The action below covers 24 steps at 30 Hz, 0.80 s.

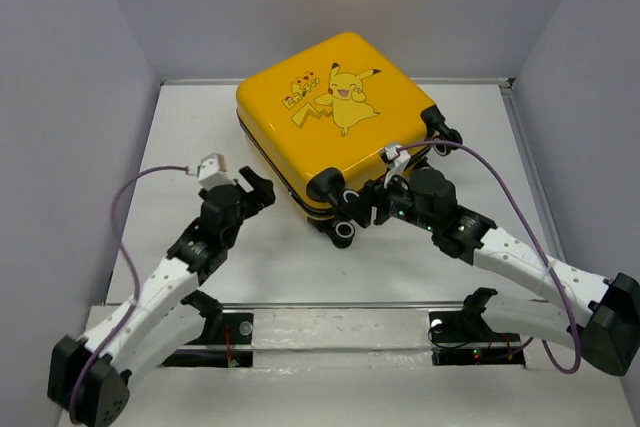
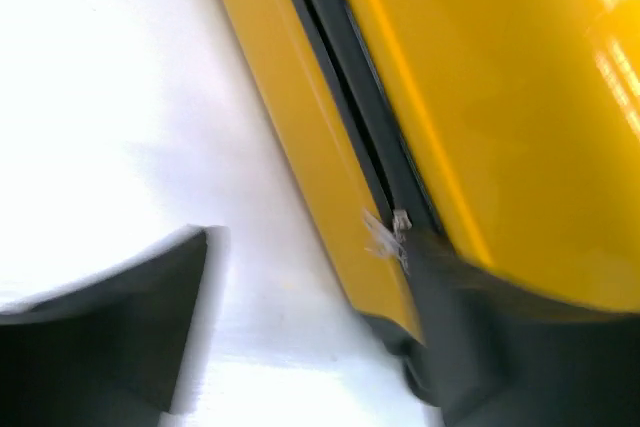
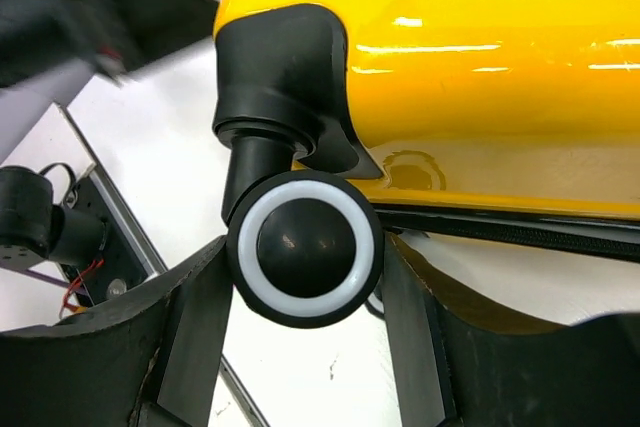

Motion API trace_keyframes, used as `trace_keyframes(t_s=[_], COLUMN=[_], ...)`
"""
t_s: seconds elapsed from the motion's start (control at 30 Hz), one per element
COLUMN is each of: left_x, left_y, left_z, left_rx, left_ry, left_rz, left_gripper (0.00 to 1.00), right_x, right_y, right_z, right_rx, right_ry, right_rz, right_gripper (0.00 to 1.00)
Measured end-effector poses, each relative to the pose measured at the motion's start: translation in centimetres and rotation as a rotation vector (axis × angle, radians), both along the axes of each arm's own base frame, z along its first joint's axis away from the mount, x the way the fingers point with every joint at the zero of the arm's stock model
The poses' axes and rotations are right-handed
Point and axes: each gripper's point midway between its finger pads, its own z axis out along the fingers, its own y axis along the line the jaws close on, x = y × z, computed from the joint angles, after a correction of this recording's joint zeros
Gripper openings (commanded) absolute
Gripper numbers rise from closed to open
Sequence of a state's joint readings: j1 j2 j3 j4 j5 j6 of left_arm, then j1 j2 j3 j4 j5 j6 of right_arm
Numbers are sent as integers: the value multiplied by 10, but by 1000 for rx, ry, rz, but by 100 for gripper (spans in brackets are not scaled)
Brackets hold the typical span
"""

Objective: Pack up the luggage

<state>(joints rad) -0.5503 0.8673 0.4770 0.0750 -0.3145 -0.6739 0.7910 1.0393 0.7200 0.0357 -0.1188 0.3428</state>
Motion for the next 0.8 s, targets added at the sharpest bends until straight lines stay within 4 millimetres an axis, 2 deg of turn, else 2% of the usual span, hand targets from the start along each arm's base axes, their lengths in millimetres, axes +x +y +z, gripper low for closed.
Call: trace_keyframes(t_s=[0.03, 0.07, 0.1, 0.13, 0.23, 0.27, 0.3, 0.33, 0.4, 0.5, 0.57, 0.63, 0.7, 0.8], left_x=[-2, -5, -12, -19, -49, -61, -69, -79, -98, -118, -124, -126, -123, -114], left_y=[12, 25, 34, 38, 51, 56, 58, 60, 64, 62, 59, 56, 51, 43], left_z=[12, 35, 61, 81, 152, 183, 202, 225, 264, 297, 307, 306, 297, 272], left_rx=[-2, -38, -80, -108, -202, -237, -251, -273, -292, -291, -286, -278, -260, -225], left_ry=[-36, -105, -184, -238, -410, -476, -514, -560, -623, -679, -701, -701, -681, -626], left_rz=[32, 78, 97, 96, 76, 64, 52, 34, -8, -80, -115, -136, -156, -175], left_gripper=[99, 99, 99, 99, 99, 99, 99, 99, 99, 99, 99, 99, 99, 99], right_x=[0, -1, -2, -5, -13, -17, -22, -24, -34, -54, -71, -84, -96, -101], right_y=[-2, -4, -6, -8, -17, -21, -24, -25, -33, -53, -70, -86, -106, -124], right_z=[1, 2, 4, 7, 28, 49, 73, 84, 144, 212, 244, 261, 272, 274], right_rx=[1, 3, 5, 7, 33, 64, 91, 101, 168, 258, 309, 345, 380, 399], right_ry=[1, 1, -1, -2, -27, -58, -92, -106, -192, -314, -384, -434, -479, -510], right_rz=[-2, -5, -5, -2, 4, 7, 18, 22, 37, 39, 36, 19, -16, -70], right_gripper=[45, 72, 89, 100, 100, 100, 100, 100, 100, 100, 100, 100, 100, 100])
